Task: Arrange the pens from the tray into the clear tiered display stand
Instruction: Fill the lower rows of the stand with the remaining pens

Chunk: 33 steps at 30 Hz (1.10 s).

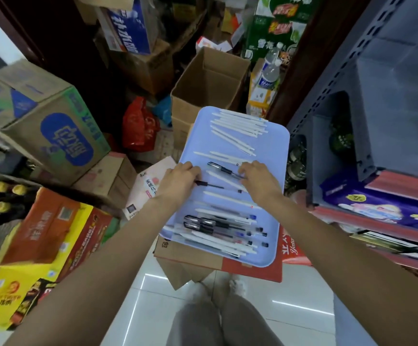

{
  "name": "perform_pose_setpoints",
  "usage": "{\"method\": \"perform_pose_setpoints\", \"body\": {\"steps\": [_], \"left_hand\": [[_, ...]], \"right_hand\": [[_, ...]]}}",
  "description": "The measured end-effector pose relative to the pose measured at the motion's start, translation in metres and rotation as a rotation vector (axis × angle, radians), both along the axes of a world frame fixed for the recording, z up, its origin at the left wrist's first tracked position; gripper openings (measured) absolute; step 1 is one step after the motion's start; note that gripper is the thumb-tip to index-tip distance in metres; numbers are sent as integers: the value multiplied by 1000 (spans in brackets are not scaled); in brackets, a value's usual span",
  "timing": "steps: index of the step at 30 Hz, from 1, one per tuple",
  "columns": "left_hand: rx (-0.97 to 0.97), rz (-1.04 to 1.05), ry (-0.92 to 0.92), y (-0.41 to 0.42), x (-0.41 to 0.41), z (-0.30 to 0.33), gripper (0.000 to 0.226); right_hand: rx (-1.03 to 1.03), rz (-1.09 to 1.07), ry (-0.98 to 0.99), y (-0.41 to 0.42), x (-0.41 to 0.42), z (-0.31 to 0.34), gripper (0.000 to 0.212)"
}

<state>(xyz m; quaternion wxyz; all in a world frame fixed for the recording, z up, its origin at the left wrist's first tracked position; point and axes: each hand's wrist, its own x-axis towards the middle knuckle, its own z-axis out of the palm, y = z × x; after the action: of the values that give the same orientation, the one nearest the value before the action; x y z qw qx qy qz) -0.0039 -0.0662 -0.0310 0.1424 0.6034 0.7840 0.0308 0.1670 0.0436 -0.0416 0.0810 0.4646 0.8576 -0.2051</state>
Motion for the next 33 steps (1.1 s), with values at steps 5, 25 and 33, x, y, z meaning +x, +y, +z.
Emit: {"method": "perform_pose_setpoints", "body": {"steps": [5,25,33], "left_hand": [[47,47,-289,1,-13,-6,21],[466,487,-1296,32,28,69,17],[376,258,-1285,70,123,130,19]], "right_hand": [[-42,-72,30,3,-1,1,15],[-533,-349,861,-25,42,94,20],[-440,-358,1034,-7,105,147,14]]}}
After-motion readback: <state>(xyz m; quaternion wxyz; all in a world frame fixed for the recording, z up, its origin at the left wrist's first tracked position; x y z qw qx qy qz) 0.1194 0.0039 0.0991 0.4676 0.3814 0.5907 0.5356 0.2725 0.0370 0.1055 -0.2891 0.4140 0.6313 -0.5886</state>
